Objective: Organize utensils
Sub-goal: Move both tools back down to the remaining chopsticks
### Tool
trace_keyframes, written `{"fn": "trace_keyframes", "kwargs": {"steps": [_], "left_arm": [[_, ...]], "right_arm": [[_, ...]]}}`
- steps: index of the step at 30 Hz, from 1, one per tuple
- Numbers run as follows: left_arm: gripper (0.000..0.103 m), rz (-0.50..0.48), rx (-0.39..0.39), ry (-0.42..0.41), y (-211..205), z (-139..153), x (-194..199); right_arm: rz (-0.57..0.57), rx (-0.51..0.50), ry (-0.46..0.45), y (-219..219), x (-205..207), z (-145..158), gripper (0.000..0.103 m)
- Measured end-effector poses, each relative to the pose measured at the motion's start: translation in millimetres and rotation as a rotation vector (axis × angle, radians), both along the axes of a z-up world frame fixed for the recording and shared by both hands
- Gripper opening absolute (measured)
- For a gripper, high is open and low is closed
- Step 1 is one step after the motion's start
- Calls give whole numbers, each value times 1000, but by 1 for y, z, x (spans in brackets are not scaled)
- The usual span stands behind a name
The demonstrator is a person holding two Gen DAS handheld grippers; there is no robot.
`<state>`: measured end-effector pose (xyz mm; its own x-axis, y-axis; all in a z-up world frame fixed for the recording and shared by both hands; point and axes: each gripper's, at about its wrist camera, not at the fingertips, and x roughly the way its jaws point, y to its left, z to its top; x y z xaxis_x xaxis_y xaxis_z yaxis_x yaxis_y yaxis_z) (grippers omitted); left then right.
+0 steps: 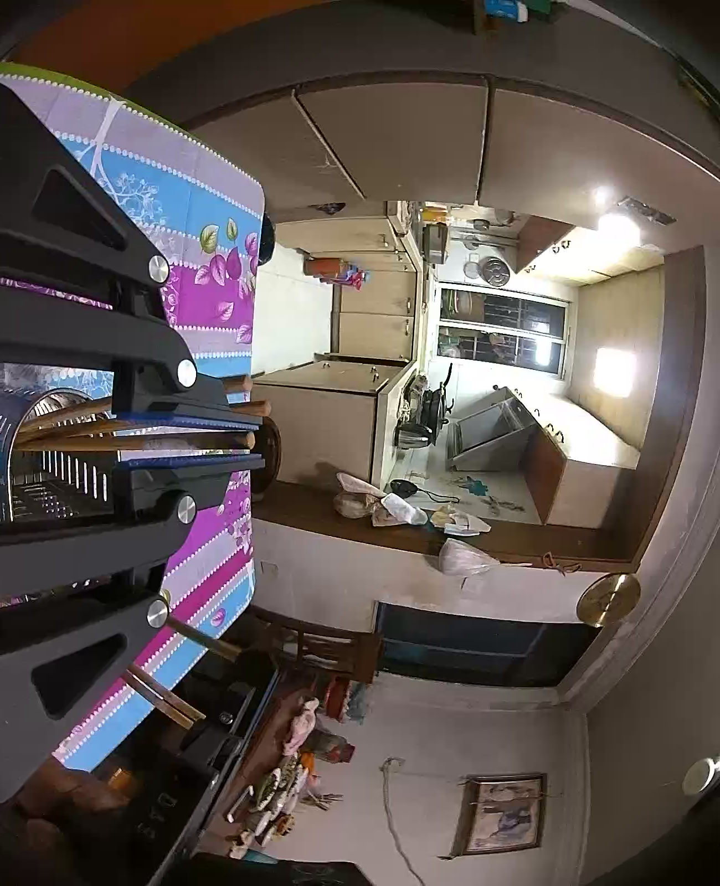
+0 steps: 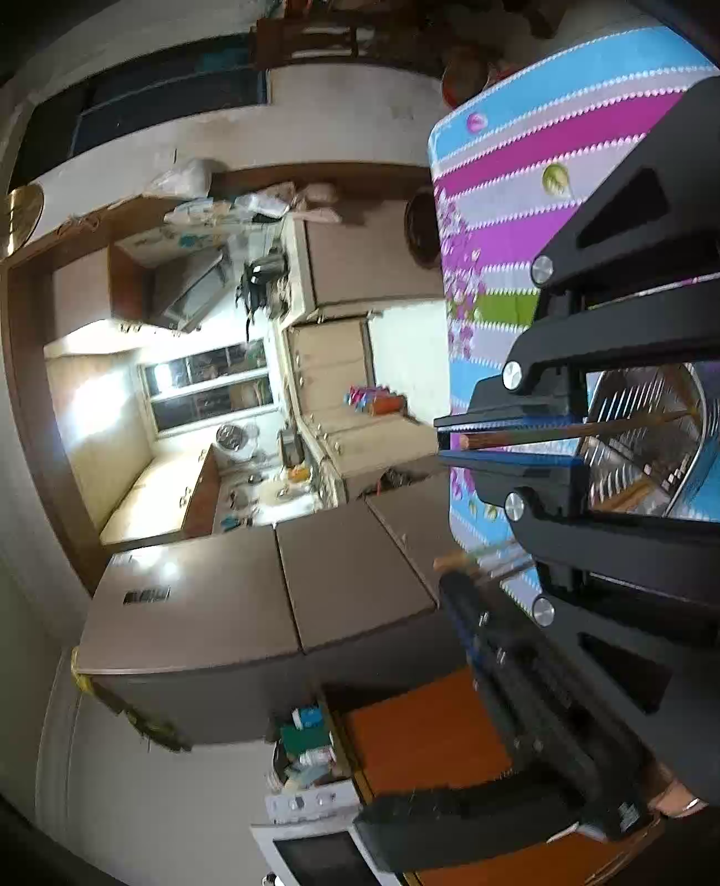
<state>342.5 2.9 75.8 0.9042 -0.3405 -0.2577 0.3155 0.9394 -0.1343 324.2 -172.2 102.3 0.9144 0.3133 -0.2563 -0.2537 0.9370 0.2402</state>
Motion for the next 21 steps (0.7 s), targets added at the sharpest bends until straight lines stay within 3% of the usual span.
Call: {"fn": "trace_keyframes", "kwargs": {"steps": [8, 12, 15, 17, 19, 21], "left_arm": [[8, 39, -52, -166, 34, 58, -64], [9, 68, 25, -242, 47, 75, -127], [15, 53, 117, -254, 52, 68, -172], [16, 36, 181, -228, 56, 53, -200], [16, 23, 248, -180, 58, 29, -224], [16, -3, 292, -120, 58, 4, -243]], "right_arm": [[-112, 4, -72, -58, -39, 30, 6], [-166, -22, -112, -93, -81, 45, 6], [-203, -72, -119, -116, -123, 43, 10], [-218, -117, -105, -127, -156, 32, 20], [-226, -153, -86, -131, -181, 19, 37], [-229, -189, -49, -133, -209, 0, 45]]}}
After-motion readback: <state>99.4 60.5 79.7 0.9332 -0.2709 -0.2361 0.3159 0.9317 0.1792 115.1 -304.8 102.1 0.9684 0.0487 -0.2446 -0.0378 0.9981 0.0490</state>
